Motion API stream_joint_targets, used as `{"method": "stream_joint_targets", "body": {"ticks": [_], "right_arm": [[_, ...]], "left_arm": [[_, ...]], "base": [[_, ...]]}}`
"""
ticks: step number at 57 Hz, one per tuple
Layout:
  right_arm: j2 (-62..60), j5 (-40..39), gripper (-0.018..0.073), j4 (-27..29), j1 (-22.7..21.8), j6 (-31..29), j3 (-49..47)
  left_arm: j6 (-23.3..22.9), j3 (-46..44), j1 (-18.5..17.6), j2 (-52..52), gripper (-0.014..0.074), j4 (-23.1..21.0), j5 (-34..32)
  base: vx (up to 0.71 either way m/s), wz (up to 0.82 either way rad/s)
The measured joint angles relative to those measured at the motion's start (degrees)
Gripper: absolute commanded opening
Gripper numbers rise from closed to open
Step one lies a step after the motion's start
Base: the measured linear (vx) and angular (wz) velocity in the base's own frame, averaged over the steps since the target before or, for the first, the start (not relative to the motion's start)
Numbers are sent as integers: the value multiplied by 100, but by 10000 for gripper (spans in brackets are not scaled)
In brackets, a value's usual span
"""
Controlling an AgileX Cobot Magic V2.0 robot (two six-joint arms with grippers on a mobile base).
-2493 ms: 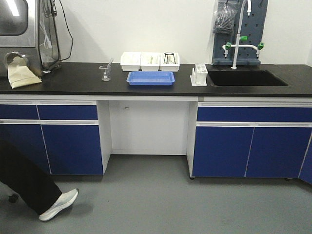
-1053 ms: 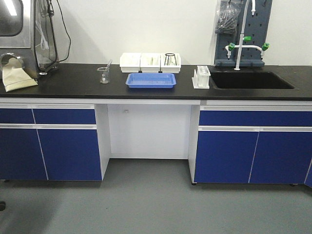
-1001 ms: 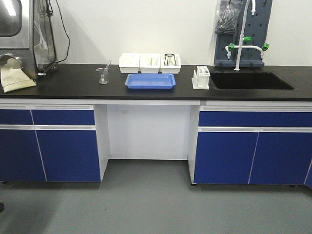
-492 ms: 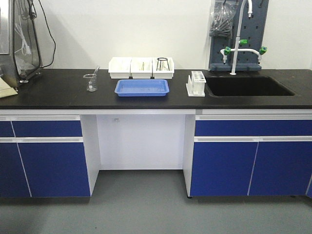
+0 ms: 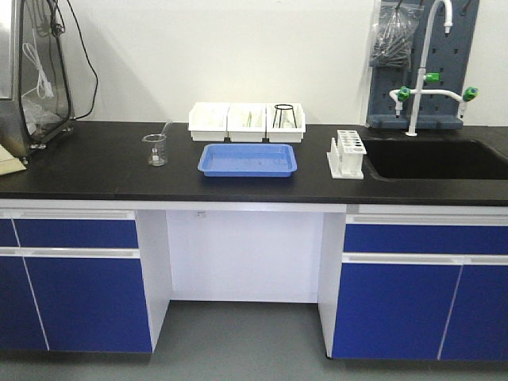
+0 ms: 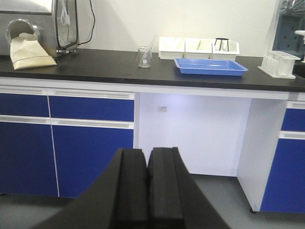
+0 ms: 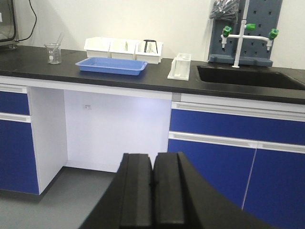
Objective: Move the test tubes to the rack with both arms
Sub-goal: 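Drive the base forward up to the bench with the beaker and rack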
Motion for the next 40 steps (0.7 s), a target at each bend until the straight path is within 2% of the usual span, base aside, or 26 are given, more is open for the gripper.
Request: {"method": "stream_joint_targets", "body": {"ticks": [40], "right_arm": [[0, 0, -8, 0, 0, 0, 0]], "left_arm": [[0, 0, 0, 0, -4, 0, 0]], "base": [[44, -5]]}}
